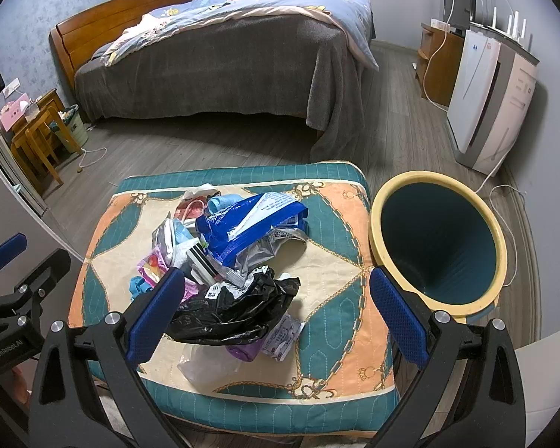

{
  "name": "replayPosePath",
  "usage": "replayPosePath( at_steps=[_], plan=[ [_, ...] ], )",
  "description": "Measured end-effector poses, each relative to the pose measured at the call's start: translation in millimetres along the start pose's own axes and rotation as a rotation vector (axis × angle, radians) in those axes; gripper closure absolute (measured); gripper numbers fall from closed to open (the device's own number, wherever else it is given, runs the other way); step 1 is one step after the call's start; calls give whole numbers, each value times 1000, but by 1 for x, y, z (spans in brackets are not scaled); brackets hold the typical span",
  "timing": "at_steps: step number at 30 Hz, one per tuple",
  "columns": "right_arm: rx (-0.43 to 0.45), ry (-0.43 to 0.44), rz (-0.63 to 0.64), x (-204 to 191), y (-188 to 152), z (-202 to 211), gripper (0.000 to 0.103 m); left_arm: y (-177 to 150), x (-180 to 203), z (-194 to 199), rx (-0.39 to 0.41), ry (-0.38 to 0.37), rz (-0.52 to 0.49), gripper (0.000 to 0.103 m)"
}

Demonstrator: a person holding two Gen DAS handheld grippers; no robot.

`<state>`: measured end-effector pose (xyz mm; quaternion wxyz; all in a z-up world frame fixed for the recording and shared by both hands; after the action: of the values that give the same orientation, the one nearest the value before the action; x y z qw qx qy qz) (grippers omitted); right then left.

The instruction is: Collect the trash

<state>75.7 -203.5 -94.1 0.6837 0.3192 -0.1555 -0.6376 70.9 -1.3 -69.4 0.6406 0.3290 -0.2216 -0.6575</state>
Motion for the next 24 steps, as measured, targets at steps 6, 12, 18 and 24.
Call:
replayPosePath(
  at_steps=[6, 12, 18, 24],
  plan=[
    [-1, -1, 1, 0, 0, 0, 6, 0, 0, 0, 0, 0, 1, 5],
    [-2, -3, 1, 0, -1, 0, 6, 0, 0, 0, 0, -1, 1, 5],
    [-3, -3, 0, 0, -1, 0, 6, 0, 0, 0, -1, -1, 1, 5],
    [-2, -4, 1, 0, 0, 0, 6, 3, -2, 3, 8, -22, 20, 5]
  ],
)
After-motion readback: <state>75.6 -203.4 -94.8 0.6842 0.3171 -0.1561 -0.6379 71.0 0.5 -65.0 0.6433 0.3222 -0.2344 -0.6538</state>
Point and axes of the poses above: each gripper's, at about its wrist camera, not at the fingertips, and z roughly against the way its jaws point, x to its right, y to its top, the point moved 10 cm from there along -z, roughly the way its jaws point, and after that the axes turned 9 degrees about y, right-handed, at the moved point
